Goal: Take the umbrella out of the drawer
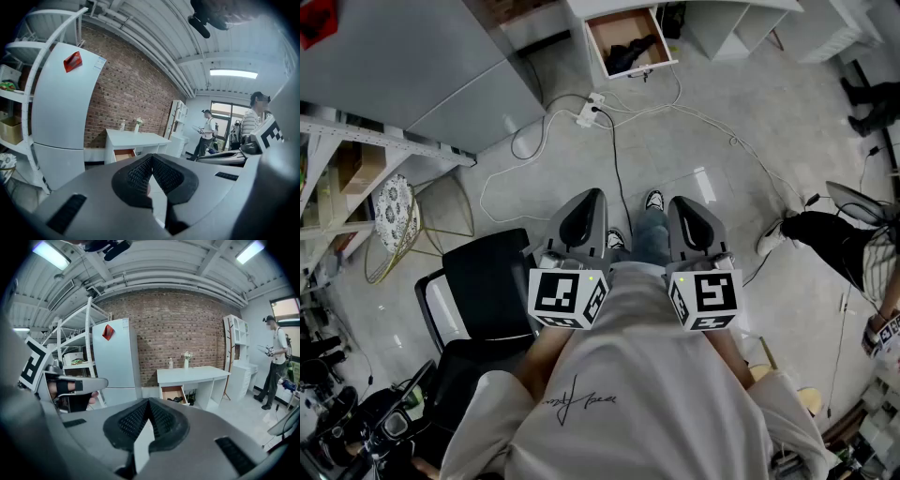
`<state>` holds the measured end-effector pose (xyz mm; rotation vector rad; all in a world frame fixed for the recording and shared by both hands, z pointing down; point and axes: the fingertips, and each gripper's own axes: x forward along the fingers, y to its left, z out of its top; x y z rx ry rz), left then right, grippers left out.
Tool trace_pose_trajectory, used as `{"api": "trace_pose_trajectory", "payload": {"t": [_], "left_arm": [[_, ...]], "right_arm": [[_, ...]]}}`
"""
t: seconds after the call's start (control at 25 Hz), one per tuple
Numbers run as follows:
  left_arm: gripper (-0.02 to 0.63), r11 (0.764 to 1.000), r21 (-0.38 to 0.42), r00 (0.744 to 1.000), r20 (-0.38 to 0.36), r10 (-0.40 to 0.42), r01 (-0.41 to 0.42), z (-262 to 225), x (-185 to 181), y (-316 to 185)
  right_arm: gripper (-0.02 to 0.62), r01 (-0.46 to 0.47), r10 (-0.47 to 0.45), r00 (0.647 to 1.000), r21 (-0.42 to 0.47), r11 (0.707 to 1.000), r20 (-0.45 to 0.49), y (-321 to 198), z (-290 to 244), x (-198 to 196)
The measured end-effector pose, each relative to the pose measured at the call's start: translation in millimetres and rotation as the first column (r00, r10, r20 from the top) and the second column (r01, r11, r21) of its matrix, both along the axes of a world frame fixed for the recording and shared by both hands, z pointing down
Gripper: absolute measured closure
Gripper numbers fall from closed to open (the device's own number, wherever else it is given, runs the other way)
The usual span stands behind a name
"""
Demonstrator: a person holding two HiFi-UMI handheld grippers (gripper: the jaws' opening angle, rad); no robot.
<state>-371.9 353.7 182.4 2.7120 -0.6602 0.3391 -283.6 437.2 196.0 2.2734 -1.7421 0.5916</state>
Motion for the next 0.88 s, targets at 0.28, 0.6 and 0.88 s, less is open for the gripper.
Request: {"api": "trace_pose_trajectory", "payload": {"t": [0.28, 0.6, 0.88], "left_arm": [[0.588, 0.999, -0.014, 0.999, 0.021, -0.047, 0.048, 10.2, -5.4, -20.6], [0.589, 0.997, -0.001, 0.996, 0.040, -0.081, 0.082, 15.2, 30.5, -37.8], [0.589, 0.995, 0.018, 0.994, 0.050, -0.095, 0.094, 2.5, 92.5, -61.6]], "right_arm": [[0.580, -0.002, 0.002, 1.000, -0.006, 1.000, 0.004, -15.0, 5.3, 7.5], [0.580, -0.014, 0.014, 1.000, 0.022, 1.000, 0.010, -27.2, 6.0, 63.5], [0.578, 0.006, -0.006, 1.000, 0.027, 1.000, 0.020, -54.2, -1.7, 127.3]]}}
